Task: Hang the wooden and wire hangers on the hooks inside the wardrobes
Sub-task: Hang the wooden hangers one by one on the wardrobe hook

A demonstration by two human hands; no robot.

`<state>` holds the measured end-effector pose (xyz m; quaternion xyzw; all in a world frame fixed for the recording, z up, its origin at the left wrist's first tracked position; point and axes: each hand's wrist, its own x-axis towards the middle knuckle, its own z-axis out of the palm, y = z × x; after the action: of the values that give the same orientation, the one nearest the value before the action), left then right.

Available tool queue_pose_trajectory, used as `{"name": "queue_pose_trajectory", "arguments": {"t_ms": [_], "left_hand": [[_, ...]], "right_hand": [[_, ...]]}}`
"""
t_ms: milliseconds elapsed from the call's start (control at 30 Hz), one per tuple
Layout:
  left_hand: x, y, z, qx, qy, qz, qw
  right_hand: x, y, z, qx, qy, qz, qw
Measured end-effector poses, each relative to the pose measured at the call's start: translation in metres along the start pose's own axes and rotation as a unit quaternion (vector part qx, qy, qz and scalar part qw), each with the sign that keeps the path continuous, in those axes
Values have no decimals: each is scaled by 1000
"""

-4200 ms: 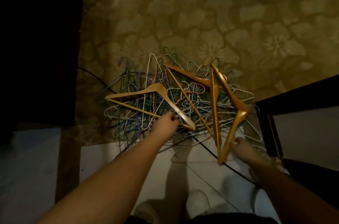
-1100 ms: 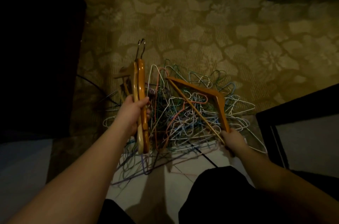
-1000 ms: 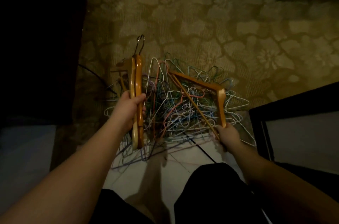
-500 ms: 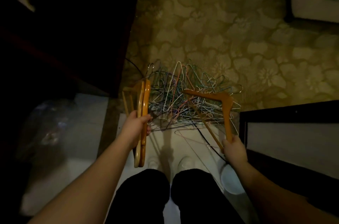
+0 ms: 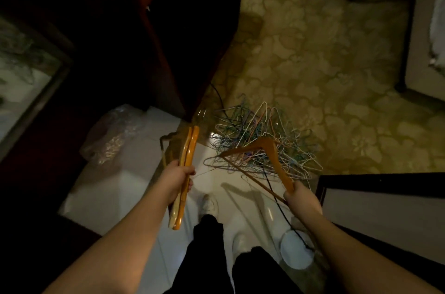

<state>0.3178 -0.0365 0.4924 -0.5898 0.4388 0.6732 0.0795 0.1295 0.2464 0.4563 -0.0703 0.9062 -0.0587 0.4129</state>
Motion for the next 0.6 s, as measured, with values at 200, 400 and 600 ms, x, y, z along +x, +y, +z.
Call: {"name": "queue_pose_trajectory", "arguments": {"t_ms": [200, 400, 600], "left_hand": [[-67, -64, -32, -92, 85, -15, 992], [-141, -130, -77, -172, 148, -45, 973], [-215, -205, -118, -268, 199, -81, 939]], "right_hand": [[-29, -20, -2, -136, 4, -125, 983], [-75, -50, -1, -269, -10, -247, 931], [-127, -82, 26, -351, -20, -351, 868]]}}
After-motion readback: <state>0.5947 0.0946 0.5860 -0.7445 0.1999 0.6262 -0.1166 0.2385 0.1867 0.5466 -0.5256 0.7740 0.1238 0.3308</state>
